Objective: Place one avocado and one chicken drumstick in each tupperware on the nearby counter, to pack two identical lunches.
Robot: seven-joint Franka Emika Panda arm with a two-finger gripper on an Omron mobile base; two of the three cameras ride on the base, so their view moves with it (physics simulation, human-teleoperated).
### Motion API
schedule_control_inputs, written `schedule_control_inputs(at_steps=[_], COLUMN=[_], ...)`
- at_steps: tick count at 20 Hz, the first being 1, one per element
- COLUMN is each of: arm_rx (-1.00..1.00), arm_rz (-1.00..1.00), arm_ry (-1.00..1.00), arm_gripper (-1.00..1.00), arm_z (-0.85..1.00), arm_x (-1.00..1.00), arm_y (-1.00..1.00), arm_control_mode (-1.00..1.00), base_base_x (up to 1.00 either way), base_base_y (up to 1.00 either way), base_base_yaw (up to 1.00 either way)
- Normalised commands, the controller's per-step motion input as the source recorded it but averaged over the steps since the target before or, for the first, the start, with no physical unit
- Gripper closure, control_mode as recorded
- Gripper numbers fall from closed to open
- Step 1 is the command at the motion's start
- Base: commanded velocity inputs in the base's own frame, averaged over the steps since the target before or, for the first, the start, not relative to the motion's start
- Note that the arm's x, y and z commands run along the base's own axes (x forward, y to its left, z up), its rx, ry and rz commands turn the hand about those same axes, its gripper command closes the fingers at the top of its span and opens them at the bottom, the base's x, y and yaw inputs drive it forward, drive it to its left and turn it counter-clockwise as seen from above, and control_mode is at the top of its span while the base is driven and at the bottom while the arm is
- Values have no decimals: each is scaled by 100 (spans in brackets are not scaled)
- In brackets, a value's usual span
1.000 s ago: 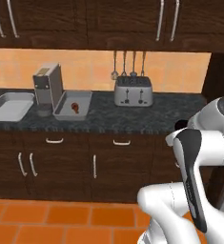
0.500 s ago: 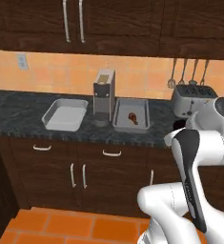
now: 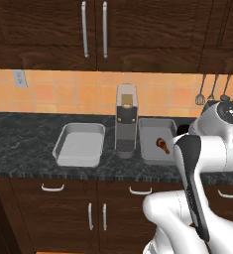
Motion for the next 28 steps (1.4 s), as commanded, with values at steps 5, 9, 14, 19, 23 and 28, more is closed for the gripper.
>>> schedule_control_inputs(at_steps=[5,9,14,19,23,28], arm_rx=[0,0,0,2,8,2], arm_rz=[0,0,0,-8,0,10], arm_ry=[0,0,0,0,0,8], arm_gripper=[100,100,100,100,100,100], arm_z=[0,0,0,-42,-33,-96], arm_x=[0,0,0,13,11,64], arm_y=[0,0,0,-50,-86,0], arm_control_mode=[100,100,100,-100,-100,-100], base_base_x=[21,49,18,0,0,0], base_base_y=[-8,86,80,0,0,0], base_base_yaw=[-38,-36,-30,0,0,0])
